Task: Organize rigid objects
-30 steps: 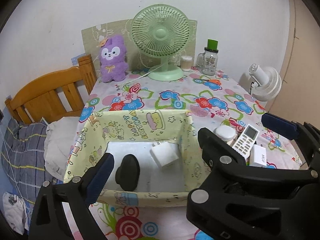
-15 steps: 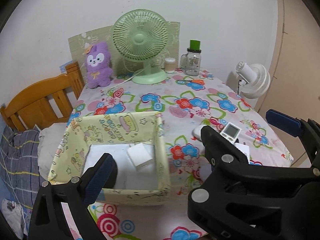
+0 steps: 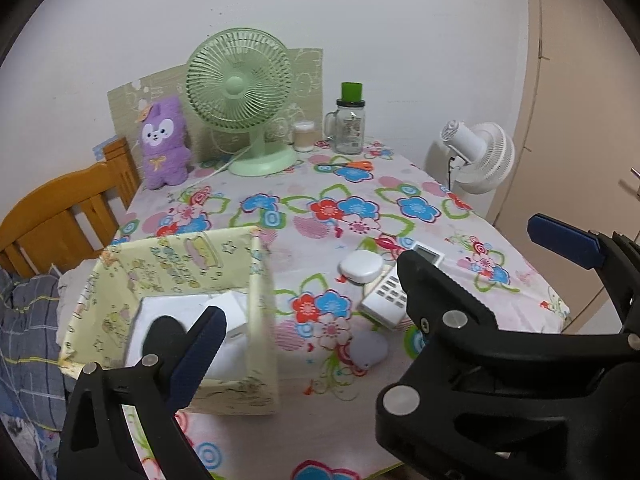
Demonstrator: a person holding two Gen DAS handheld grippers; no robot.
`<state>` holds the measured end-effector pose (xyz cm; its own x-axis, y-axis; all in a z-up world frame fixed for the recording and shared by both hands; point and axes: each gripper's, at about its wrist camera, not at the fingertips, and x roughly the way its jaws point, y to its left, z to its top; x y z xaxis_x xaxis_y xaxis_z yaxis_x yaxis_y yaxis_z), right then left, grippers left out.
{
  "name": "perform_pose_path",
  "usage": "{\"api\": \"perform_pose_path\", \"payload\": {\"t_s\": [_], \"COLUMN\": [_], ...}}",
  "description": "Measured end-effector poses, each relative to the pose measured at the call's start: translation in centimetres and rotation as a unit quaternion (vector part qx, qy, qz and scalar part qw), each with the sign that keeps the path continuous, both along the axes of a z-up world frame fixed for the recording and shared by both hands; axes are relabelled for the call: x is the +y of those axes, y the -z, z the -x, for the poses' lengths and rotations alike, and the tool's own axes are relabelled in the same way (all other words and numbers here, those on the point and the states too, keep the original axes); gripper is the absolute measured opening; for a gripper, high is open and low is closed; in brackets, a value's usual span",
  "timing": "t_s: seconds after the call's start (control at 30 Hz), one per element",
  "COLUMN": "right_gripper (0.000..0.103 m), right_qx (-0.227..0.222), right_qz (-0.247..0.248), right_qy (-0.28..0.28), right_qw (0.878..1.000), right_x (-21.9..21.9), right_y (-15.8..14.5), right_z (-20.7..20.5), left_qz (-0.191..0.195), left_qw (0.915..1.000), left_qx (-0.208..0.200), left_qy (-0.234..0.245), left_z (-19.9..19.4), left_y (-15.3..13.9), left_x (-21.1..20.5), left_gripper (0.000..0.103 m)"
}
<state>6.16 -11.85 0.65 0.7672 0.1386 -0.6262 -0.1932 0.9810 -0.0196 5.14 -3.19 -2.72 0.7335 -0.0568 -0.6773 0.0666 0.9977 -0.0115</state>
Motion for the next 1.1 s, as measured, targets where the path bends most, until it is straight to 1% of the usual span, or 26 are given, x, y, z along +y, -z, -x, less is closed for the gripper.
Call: {"api": "perform_pose_path", "payload": {"t_s": [0.07,0.17,0.43,0.63,0.73,0.93,1.03,1.1], "right_gripper": [0.098,0.098,0.098,0.098,0.096,0.095,0.094,0.094], "right_qx": [-0.002,-0.002,0.018,0.035,0.035,0.047,0.054,0.056], "right_qz": [0.005,-0.002,-0.007,-0.023,-0.022,-0.032,-0.033,-0.029], "right_qy": [0.002,0.002,0.006,0.012,0.017,0.031,0.038,0.038], "right_qw": [1.0,1.0,1.0,0.999,0.999,0.998,0.997,0.997], "right_x": [-0.5,-1.4,-3.1,-4.5,-5.1,-6.2,-6.8,-6.9], "right_y": [0.3,0.9,3.2,4.9,5.5,6.9,7.4,7.8], "right_z": [0.0,0.0,-0.8,-1.7,-2.2,-3.0,-3.3,-3.4], "left_qz": [0.006,0.013,0.019,0.027,0.01,-0.015,-0.009,0.002], "left_qw": [1.0,0.9999,0.9995,0.9987,0.9997,0.9997,0.9997,0.9991], "left_qx": [0.003,0.005,0.021,0.036,0.021,0.014,0.015,0.029], "left_qy": [0.006,0.01,0.016,0.022,0.013,0.012,0.02,0.031], "left_z": [-0.2,-0.5,-1.6,-2.6,-2.7,-2.9,-2.7,-2.9], "left_y": [0.4,1.0,3.3,4.7,4.9,5.4,5.6,6.1], "left_x": [-0.4,-1.0,-2.3,-3.0,-3.5,-4.5,-4.9,-5.3], "left_gripper": [0.1,0.1,0.1,0.1,0.1,0.1,0.1,0.1]}}
